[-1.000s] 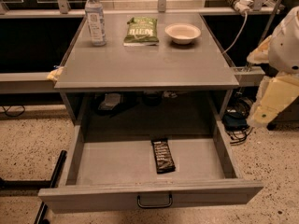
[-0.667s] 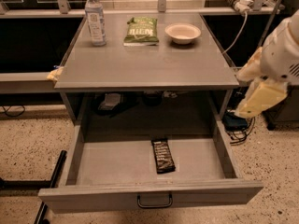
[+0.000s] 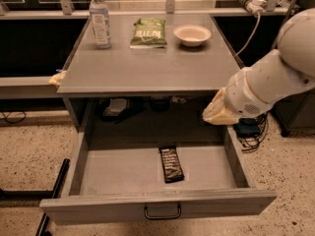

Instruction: Pick rxbar chocolate from top drawer and place on counter

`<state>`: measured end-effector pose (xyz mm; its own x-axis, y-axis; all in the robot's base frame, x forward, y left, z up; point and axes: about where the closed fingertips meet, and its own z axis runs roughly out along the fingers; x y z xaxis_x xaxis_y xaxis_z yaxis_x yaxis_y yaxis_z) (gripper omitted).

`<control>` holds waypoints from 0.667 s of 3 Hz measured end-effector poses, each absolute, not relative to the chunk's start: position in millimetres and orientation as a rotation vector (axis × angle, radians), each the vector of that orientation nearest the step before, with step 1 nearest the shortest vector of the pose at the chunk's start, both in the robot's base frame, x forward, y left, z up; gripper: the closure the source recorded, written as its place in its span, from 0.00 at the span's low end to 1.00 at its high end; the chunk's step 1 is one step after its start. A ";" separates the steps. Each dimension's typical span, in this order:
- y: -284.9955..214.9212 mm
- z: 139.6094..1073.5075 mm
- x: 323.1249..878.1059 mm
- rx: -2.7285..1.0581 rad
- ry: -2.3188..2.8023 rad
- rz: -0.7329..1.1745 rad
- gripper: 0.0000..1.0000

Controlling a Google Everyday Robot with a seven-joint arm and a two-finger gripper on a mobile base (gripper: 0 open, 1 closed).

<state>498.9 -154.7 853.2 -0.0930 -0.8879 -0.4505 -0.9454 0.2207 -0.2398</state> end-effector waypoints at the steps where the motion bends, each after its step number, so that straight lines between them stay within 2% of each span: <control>1: -153.0 853.0 503.7 -1.677 1.988 0.144 1.00; 2: -153.9 855.1 501.0 -1.682 1.994 0.141 1.00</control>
Offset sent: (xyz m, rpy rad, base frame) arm 0.0060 0.0021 -0.0013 0.0085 -0.0145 -0.0015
